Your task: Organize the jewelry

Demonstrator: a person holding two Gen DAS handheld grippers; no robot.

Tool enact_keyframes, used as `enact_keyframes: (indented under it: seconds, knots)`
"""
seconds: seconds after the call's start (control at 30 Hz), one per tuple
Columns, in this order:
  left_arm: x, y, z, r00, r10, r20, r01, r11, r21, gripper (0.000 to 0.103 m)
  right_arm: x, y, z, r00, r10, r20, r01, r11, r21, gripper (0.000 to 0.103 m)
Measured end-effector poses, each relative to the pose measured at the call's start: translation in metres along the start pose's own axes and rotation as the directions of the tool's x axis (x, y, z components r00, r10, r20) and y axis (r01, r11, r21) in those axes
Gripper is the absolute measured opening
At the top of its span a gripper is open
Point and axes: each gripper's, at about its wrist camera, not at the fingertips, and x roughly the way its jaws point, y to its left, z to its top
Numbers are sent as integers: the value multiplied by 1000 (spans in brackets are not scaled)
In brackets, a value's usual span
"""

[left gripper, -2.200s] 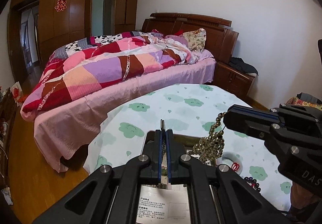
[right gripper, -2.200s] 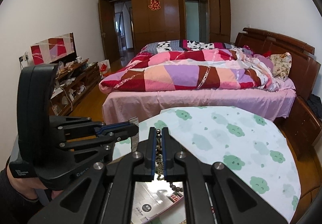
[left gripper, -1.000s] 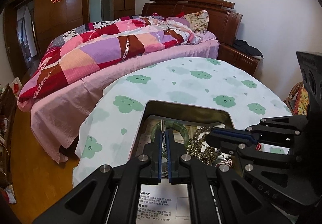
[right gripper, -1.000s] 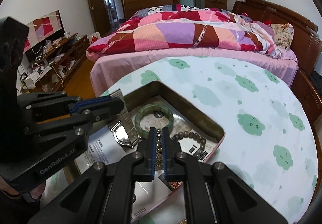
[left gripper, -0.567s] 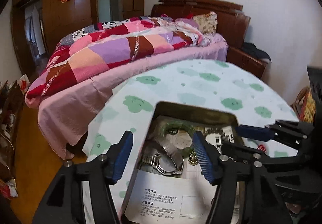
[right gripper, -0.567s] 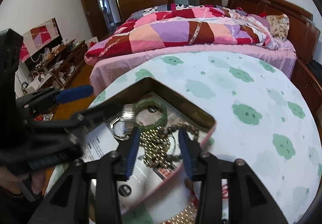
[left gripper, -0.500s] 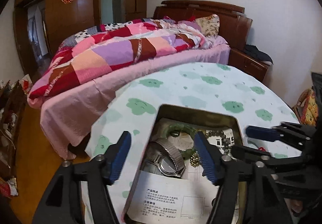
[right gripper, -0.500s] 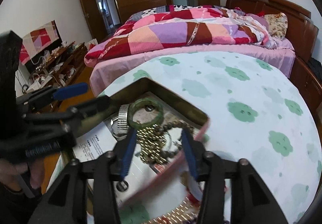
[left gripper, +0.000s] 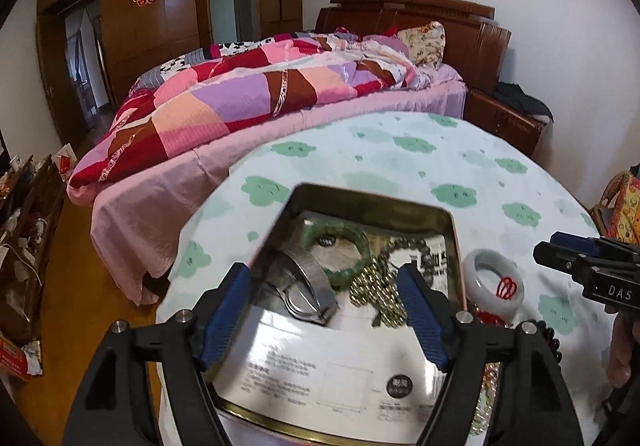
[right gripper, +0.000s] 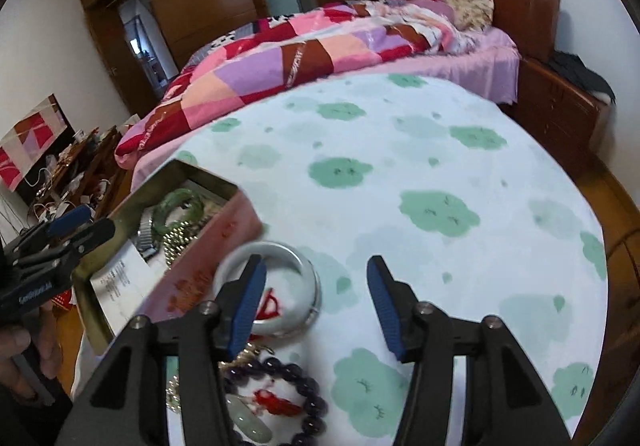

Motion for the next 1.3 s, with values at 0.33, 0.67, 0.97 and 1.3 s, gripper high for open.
enact_keyframes:
  seconds: [0.33, 0.67, 0.97, 1.3]
  knots:
    - [-1, 2, -7, 1000, 10, -7, -10, 1000, -25, 76, 12, 51, -13, 997, 64, -44, -72, 975, -208, 49]
    - [-3, -1, -8, 1000, -4, -6, 4, 1000, -29, 76, 55, 71, -14, 993, -45, -114, 0, 932, -362, 20]
    - [-16, -25, -9, 996, -90, 25, 89, 996, 32, 76, 2, 48, -16, 997, -64, 48, 75, 951, -300, 15]
    - [-17, -85, -11, 991, -135, 14, 129, 968, 215, 76, -10, -2, -17, 992, -115, 59, 124, 979, -164, 15]
